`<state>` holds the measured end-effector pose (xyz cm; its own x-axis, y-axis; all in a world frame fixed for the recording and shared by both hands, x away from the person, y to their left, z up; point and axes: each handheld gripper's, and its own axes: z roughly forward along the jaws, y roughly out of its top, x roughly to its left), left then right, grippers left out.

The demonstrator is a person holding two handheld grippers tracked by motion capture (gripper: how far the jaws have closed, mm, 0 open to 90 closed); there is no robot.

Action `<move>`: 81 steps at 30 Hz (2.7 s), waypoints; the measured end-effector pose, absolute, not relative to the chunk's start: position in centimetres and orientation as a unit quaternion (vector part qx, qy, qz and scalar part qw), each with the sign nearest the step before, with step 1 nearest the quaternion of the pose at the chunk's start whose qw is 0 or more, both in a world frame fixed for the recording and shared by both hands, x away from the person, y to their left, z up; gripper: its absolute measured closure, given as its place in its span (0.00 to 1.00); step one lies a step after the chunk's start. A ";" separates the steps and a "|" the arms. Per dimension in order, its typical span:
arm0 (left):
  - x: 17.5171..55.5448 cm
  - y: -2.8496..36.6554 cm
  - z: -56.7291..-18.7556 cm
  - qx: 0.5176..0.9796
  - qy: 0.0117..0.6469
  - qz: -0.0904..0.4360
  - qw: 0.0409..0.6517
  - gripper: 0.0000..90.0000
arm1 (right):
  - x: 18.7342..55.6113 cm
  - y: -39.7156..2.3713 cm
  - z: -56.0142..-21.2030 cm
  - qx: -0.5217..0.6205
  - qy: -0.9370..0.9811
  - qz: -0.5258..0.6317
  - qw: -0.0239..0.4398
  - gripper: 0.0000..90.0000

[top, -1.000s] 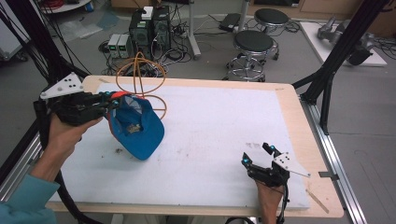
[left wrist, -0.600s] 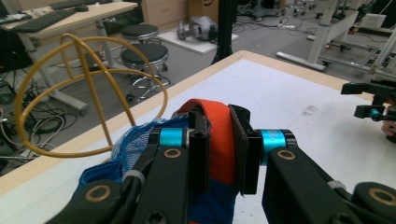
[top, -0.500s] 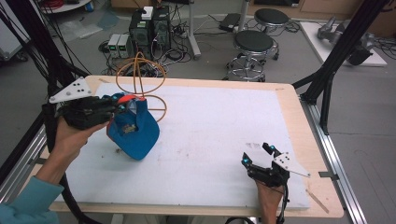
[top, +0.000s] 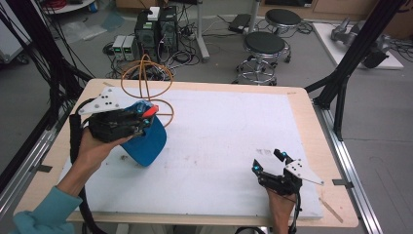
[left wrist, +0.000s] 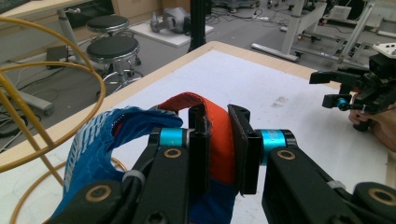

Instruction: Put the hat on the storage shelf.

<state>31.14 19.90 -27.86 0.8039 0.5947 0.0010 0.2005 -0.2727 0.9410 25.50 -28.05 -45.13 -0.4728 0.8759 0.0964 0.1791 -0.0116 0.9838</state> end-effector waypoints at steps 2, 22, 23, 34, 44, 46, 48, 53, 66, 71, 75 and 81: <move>31.1 19.8 -28.0 0.778 0.257 0.180 0.545 0.88 | 25.5 -28.1 -45.1 0.416 0.635 0.578 0.301 0.11; 30.3 12.4 -32.4 0.783 0.230 0.103 0.568 0.88 | 25.5 -28.1 -45.1 0.418 0.633 0.579 0.299 0.11; 30.2 11.9 -32.6 0.784 0.228 0.100 0.569 0.88 | 25.5 -28.1 -45.1 0.418 0.634 0.579 0.299 0.11; 29.4 7.5 -34.2 0.794 0.201 0.063 0.570 0.87 | 25.5 -28.2 -45.1 0.418 0.630 0.583 0.298 0.11; 28.3 4.9 -36.4 0.806 0.194 0.021 0.558 0.85 | 25.4 -28.2 -45.2 0.418 0.628 0.585 0.297 0.11; 28.1 4.8 -36.6 0.808 0.196 0.011 0.556 0.79 | 25.4 -28.2 -45.2 0.418 0.628 0.585 0.296 0.11; 28.1 4.9 -36.5 0.808 0.196 0.008 0.556 0.76 | 25.4 -28.2 -45.2 0.419 0.628 0.585 0.296 0.11; 28.2 5.3 -36.4 0.808 0.199 0.007 0.554 0.65 | 25.4 -28.2 -45.2 0.417 0.629 0.585 0.297 0.11; 28.7 6.9 -36.2 0.809 0.196 0.072 0.549 0.13 | 25.4 -28.2 -45.2 0.417 0.629 0.585 0.297 0.11; 29.0 8.5 -36.2 0.818 0.182 0.101 0.536 0.10 | 25.4 -28.2 -45.2 0.417 0.629 0.585 0.297 0.11; 29.2 9.5 -36.6 0.823 0.165 0.120 0.530 0.10 | 25.4 -28.2 -45.2 0.416 0.630 0.584 0.298 0.11; 29.8 10.6 -37.1 0.834 0.155 0.123 0.515 0.10 | 25.4 -28.2 -45.2 0.417 0.630 0.584 0.298 0.11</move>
<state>29.79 10.57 -37.14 0.9218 0.3849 0.0467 0.1306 -0.4217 0.8973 25.39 -28.17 -45.15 -0.4746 0.8732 0.1109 0.1764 -0.0291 0.9839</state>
